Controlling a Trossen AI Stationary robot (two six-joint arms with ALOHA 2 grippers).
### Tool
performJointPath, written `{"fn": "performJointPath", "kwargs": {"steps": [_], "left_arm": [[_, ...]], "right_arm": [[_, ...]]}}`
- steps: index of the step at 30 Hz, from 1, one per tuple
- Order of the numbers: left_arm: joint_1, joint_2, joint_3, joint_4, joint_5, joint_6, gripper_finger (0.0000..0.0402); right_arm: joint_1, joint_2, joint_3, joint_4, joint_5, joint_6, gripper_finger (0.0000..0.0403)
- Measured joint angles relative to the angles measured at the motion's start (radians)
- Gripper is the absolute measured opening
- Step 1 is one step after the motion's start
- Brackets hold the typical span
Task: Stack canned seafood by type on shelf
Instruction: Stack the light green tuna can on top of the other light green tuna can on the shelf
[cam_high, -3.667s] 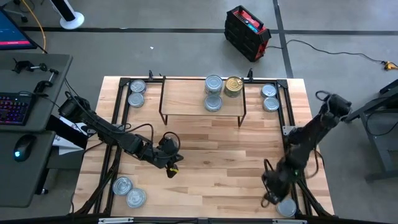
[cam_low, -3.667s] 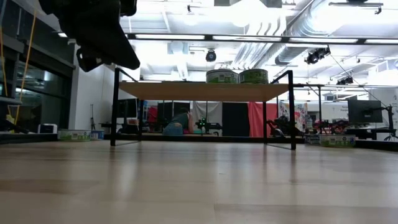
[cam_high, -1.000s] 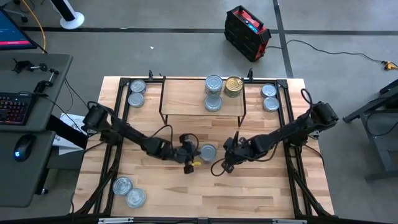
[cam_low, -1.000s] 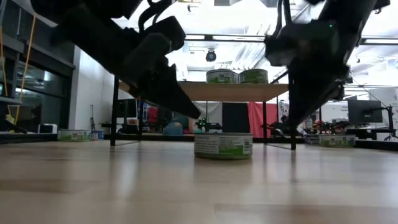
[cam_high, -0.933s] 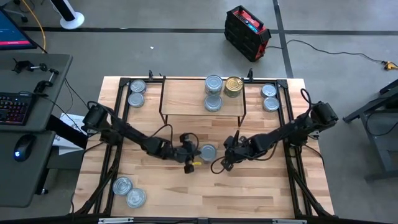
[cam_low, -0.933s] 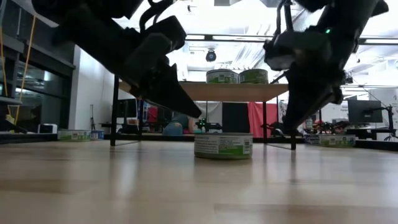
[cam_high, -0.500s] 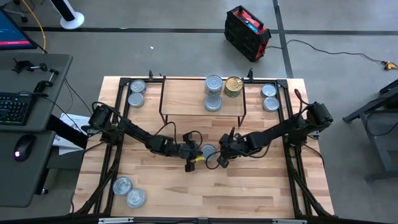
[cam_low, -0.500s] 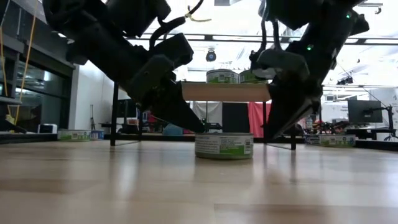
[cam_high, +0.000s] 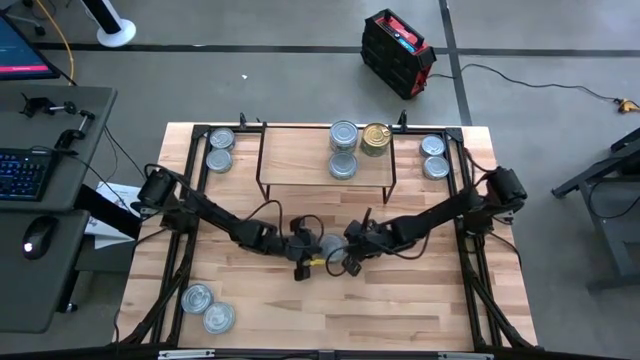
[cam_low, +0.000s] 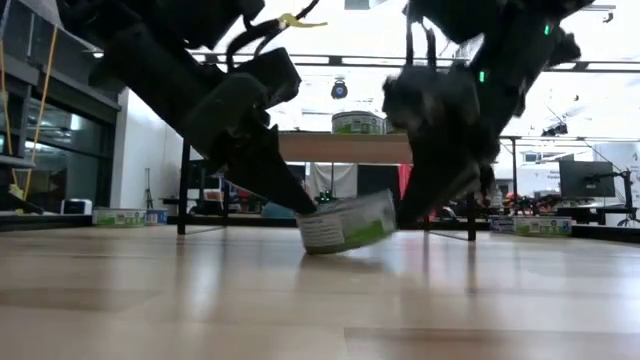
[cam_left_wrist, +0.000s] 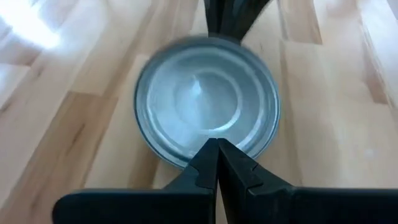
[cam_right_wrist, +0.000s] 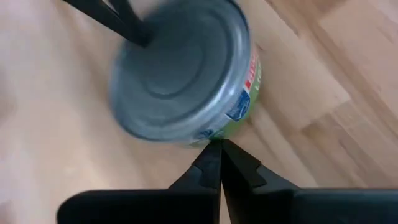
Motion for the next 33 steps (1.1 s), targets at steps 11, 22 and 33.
{"fn": "performJointPath", "kwargs": {"steps": [11, 22, 33], "left_arm": [[-0.076, 0.009, -0.006, -0.028, 0.022, -0.008, 0.0001], [-0.121, 0.009, -0.005, -0.019, 0.015, -0.109, 0.0001], [-0.124, -0.144, -0.005, -0.059, -0.015, -0.133, 0.0001]], "right_arm": [[0.056, -0.026, 0.072, 0.021, 0.033, 0.013, 0.0], [0.045, -0.028, 0.155, -0.09, 0.061, -0.02, 0.0], [0.075, -0.027, 0.353, -0.272, 0.061, -0.115, 0.0]]}}
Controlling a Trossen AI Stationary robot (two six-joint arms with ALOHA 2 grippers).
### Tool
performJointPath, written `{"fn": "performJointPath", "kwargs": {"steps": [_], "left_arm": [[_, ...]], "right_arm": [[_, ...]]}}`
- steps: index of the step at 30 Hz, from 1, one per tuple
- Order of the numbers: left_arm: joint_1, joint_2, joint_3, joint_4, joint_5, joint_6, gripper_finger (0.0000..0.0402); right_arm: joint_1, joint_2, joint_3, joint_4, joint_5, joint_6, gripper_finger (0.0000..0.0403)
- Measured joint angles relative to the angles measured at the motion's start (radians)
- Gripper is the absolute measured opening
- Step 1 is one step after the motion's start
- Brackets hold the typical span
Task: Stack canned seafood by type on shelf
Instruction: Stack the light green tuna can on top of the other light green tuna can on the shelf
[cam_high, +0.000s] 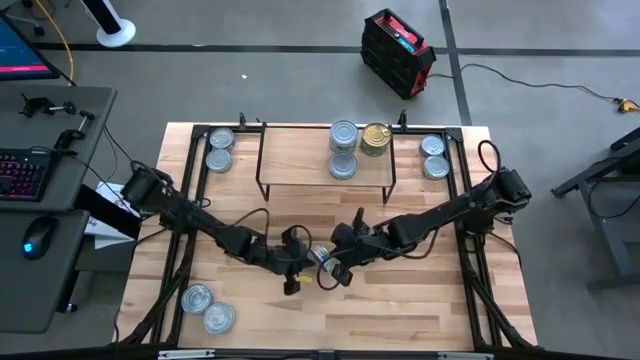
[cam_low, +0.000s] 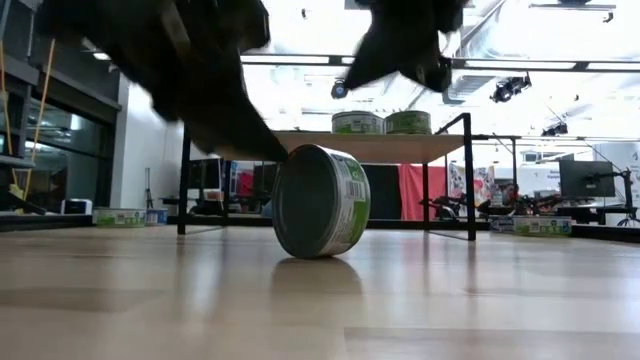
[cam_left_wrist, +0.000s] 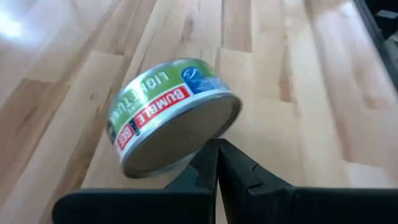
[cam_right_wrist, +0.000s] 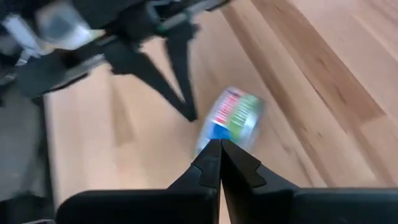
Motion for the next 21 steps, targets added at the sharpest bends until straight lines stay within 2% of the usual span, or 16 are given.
{"fn": "performJointPath", "kwargs": {"steps": [6, 9, 13, 21], "left_arm": [[-0.021, -0.191, 0.001, -0.219, -0.013, 0.001, 0.0001], [-0.021, -0.272, 0.002, -0.291, -0.045, -0.004, 0.0001], [-0.017, -0.315, 0.002, -0.322, -0.071, -0.008, 0.0001], [-0.022, -0.317, 0.002, -0.37, -0.07, -0.081, 0.0001]], "right_arm": [[0.022, 0.0, 0.049, 0.049, -0.011, 0.097, 0.0003], [0.002, 0.0, 0.049, 0.054, -0.032, 0.178, 0.0029], [-0.026, 0.0, 0.046, 0.041, -0.087, 0.192, 0.0106], [-0.042, 0.076, 0.043, 0.018, -0.098, 0.264, 0.031]]}}
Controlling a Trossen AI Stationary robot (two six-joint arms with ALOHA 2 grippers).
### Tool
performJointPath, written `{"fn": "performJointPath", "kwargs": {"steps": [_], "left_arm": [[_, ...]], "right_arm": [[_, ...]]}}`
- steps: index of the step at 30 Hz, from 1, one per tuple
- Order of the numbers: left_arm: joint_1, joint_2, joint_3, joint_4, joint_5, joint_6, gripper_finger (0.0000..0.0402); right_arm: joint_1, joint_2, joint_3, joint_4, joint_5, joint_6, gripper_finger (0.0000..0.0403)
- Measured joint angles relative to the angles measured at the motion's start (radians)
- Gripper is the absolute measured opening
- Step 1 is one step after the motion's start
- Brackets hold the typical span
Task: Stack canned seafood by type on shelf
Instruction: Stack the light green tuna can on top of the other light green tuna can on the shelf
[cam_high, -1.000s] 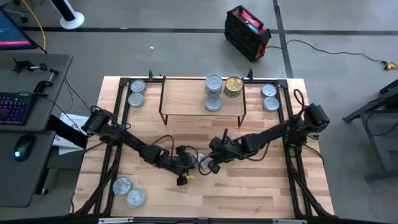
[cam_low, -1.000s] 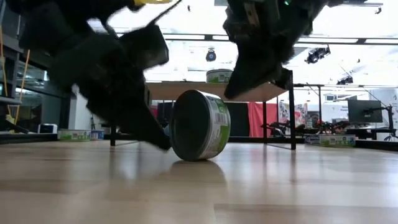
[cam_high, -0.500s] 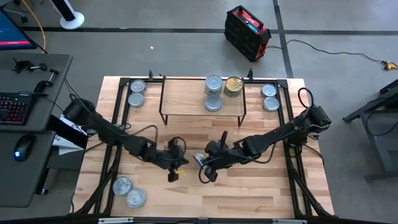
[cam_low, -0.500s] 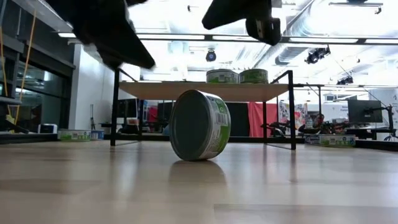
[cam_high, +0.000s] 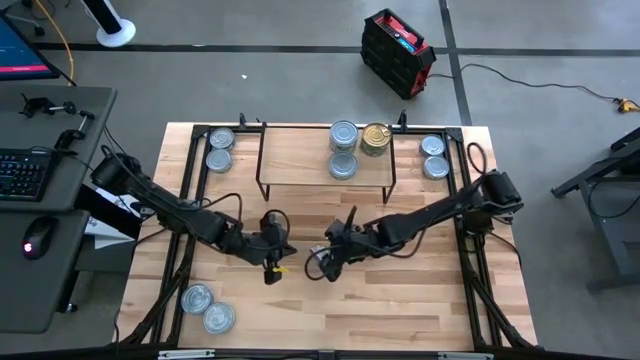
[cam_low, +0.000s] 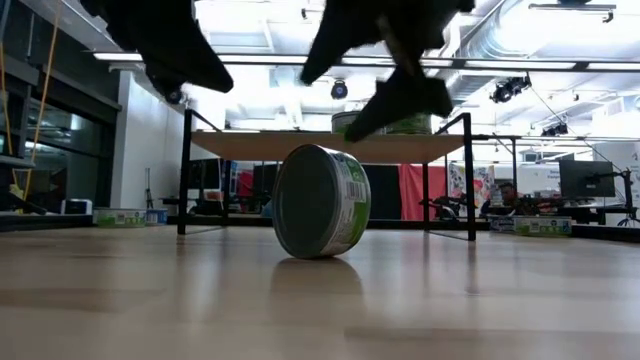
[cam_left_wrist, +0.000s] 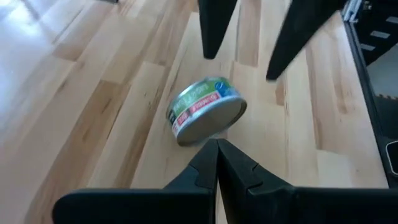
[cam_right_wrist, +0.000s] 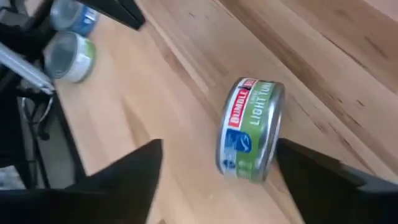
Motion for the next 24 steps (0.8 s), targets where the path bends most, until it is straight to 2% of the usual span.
{"fn": "performJointPath", "kwargs": {"steps": [2, 5, 14, 18, 24], "left_arm": [[-0.004, 0.0, 0.0, -0.014, 0.0, -0.015, 0.0001], [-0.008, 0.0, 0.0, -0.023, 0.001, -0.029, 0.0001], [-0.012, 0.0, 0.0, -0.024, 0.001, -0.043, 0.0001], [-0.012, 0.0, 0.0, -0.024, 0.001, -0.052, 0.0001], [-0.014, 0.0, 0.0, -0.031, 0.001, -0.055, 0.0001]], "right_arm": [[-0.003, 0.028, 0.0, 0.042, -0.016, -0.001, 0.0337], [-0.006, 0.072, 0.031, 0.024, -0.05, 0.0, 0.0348], [-0.004, 0.211, 0.251, -0.222, 0.031, -0.03, 0.035], [-0.004, 0.283, 0.346, -0.309, 0.062, 0.004, 0.035], [-0.001, 0.343, 0.403, -0.4, 0.067, 0.062, 0.0347]]}}
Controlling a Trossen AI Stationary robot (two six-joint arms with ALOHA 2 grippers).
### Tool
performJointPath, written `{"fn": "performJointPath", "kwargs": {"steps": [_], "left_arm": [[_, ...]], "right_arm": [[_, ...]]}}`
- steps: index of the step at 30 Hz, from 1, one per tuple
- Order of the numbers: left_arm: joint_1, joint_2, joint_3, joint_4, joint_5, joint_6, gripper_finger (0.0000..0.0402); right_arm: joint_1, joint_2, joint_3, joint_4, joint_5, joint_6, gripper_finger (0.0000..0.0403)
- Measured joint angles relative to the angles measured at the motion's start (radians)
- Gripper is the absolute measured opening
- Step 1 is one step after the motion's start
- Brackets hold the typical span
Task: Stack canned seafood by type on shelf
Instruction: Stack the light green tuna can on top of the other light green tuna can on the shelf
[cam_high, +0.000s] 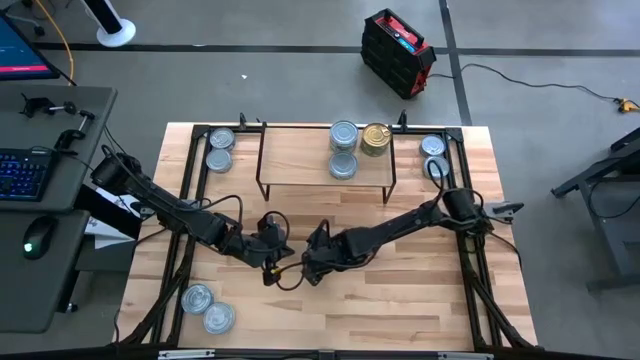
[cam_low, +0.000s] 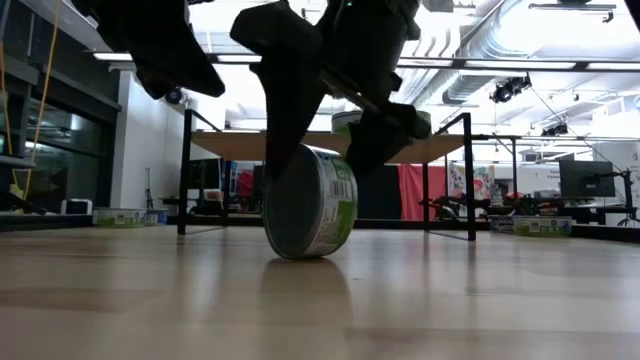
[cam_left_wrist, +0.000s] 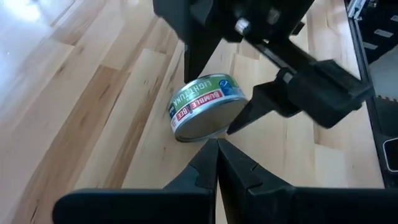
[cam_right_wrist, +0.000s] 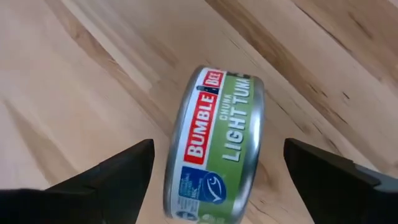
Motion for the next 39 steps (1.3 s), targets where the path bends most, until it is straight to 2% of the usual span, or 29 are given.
{"fn": "performJointPath", "kwargs": {"steps": [3, 5, 7, 14, 16, 19, 21, 25, 29, 34, 39], "left_arm": [[0.0, 0.0, 0.0, -0.035, 0.001, 0.004, 0.0001], [0.0, 0.0, 0.0, -0.071, 0.001, 0.004, 0.0001], [0.0, 0.0, 0.0, -0.108, 0.001, 0.005, 0.0001], [0.0, 0.0, 0.0, -0.151, -0.001, 0.038, 0.0001], [0.004, 0.0, 0.0, -0.147, -0.009, 0.043, 0.0001], [0.011, 0.0, 0.0, -0.146, -0.028, 0.043, 0.0001], [0.018, 0.0, 0.0, -0.145, -0.029, 0.044, 0.0001], [0.026, 0.0, 0.0, -0.145, -0.03, 0.034, 0.0001], [0.025, 0.0, 0.0, -0.146, -0.03, 0.03, 0.0001], [0.025, 0.0, 0.0, -0.144, -0.03, 0.004, 0.0001], [0.025, 0.0, 0.0, -0.133, -0.062, 0.005, 0.0001]], "right_arm": [[0.012, -0.002, 0.004, -0.023, 0.006, 0.015, 0.0322], [0.02, -0.002, 0.004, -0.061, 0.006, 0.016, 0.0289], [0.028, -0.002, 0.003, -0.101, 0.005, 0.015, 0.0242], [0.047, -0.068, 0.001, -0.291, 0.0, -0.046, 0.0035], [0.06, -0.114, -0.012, -0.359, 0.011, -0.053, 0.0008], [0.081, -0.204, -0.091, -0.433, 0.02, -0.012, 0.001], [0.091, -0.289, -0.178, -0.416, 0.019, 0.037, 0.0003], [0.098, -0.45, -0.341, -0.274, 0.033, 0.128, 0.0011], [0.098, -0.563, -0.445, -0.137, 0.078, 0.165, 0.0019], [0.093, -0.619, -0.514, -0.031, 0.102, 0.162, 0.002], [0.086, -0.603, -0.519, 0.021, 0.106, 0.128, 0.002]]}}
